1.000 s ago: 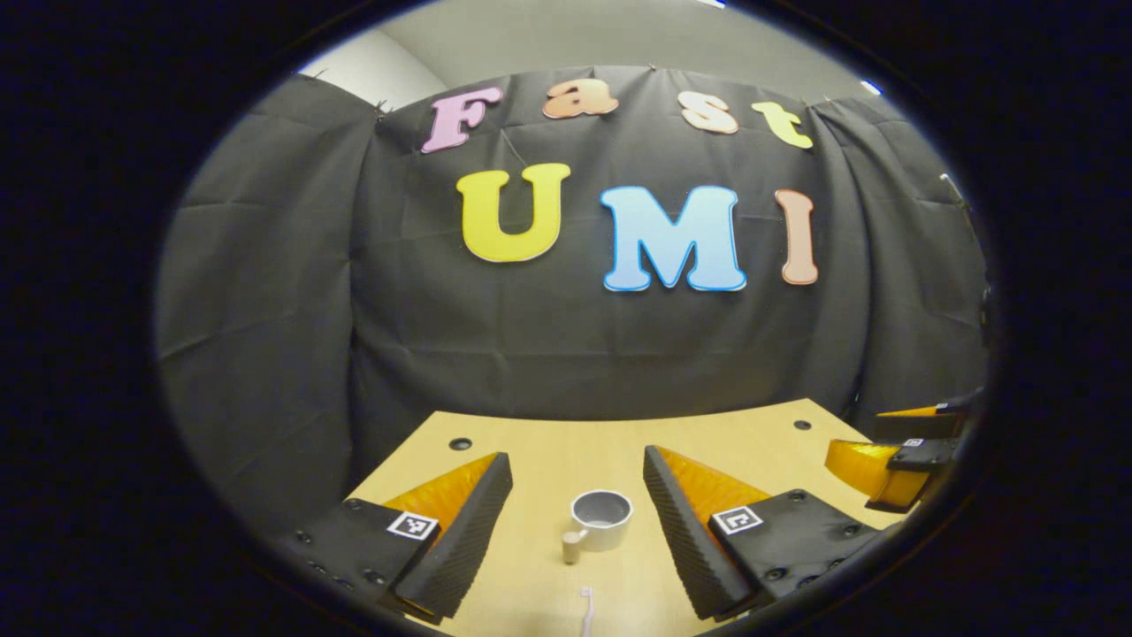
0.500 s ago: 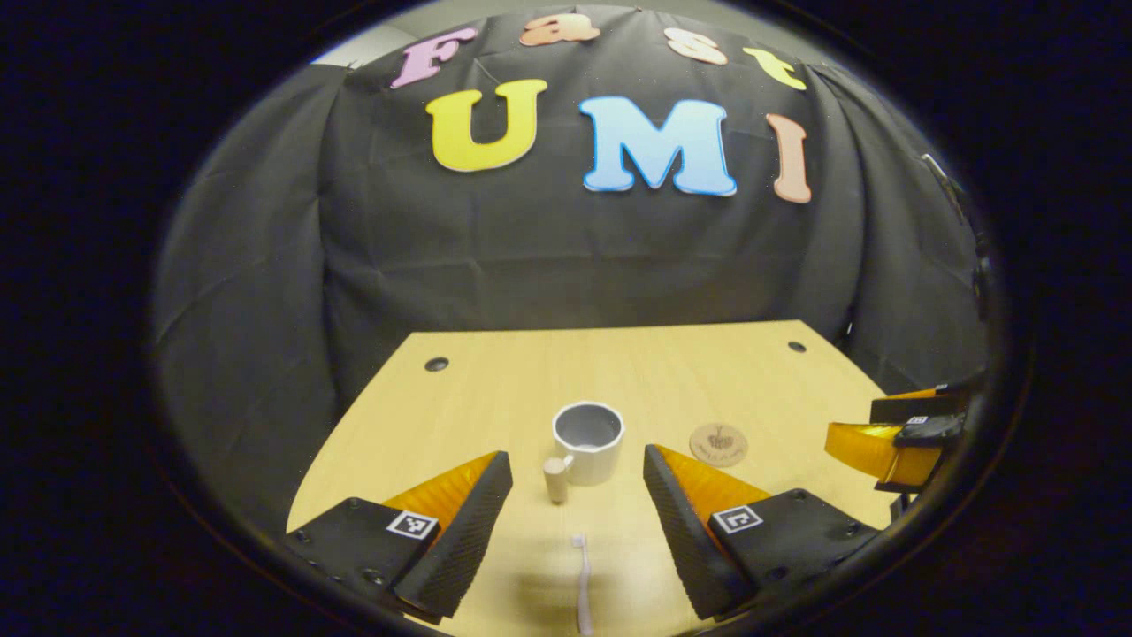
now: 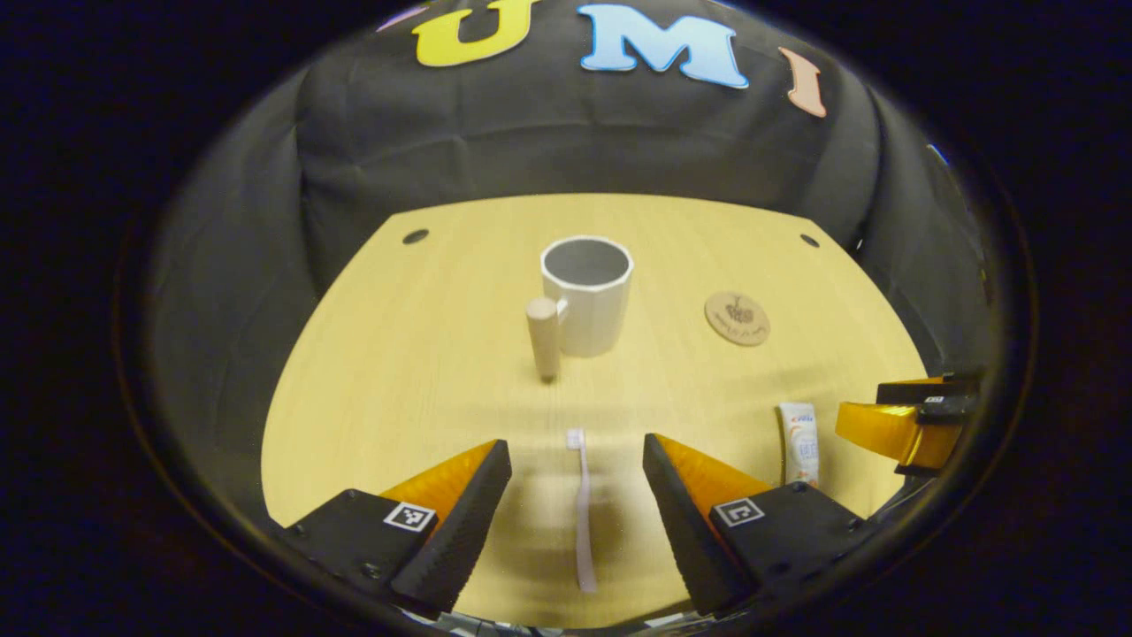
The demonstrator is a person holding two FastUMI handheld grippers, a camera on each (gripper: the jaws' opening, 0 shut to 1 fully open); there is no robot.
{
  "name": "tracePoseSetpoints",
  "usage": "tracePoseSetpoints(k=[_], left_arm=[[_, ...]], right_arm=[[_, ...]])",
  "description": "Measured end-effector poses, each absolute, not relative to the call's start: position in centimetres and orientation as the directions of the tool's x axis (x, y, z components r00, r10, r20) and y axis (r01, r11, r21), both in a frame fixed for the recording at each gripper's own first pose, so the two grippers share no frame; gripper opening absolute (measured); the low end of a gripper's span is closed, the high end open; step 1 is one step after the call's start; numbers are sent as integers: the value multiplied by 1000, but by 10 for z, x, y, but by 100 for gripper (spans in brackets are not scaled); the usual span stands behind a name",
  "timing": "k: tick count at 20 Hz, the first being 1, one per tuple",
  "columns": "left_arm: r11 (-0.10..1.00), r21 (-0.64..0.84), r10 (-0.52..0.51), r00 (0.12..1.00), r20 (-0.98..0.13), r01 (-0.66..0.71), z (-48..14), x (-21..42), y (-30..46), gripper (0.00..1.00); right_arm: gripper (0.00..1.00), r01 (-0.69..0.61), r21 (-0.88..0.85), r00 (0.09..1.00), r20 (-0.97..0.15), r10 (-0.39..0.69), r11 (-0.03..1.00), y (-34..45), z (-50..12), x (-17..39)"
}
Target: Put the toothbrush and toothpaste on the desktop into the cup, then pick up the cup and place it on the coaster on the desktop.
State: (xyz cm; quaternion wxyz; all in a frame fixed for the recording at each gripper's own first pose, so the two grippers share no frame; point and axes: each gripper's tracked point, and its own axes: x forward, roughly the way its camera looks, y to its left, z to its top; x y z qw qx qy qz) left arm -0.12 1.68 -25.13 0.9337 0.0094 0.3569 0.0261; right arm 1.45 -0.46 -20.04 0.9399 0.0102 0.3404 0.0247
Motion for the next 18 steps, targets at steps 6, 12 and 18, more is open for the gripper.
tracePoseSetpoints(k=[6,12,18], left_arm=[[998,46,56,657,-752,-32,-304,-24,17,99],[997,65,83,598,-797,-51,-334,-36,24,92],[997,55,81,588,-805,-62,-340,-36,23,100]], right_arm=[[94,-36,98,649,-754,98,995,3,-256,-4],[94,-15,71,617,-784,65,997,-6,-278,-3],[93,-27,21,604,-797,33,999,-9,-290,-2]])
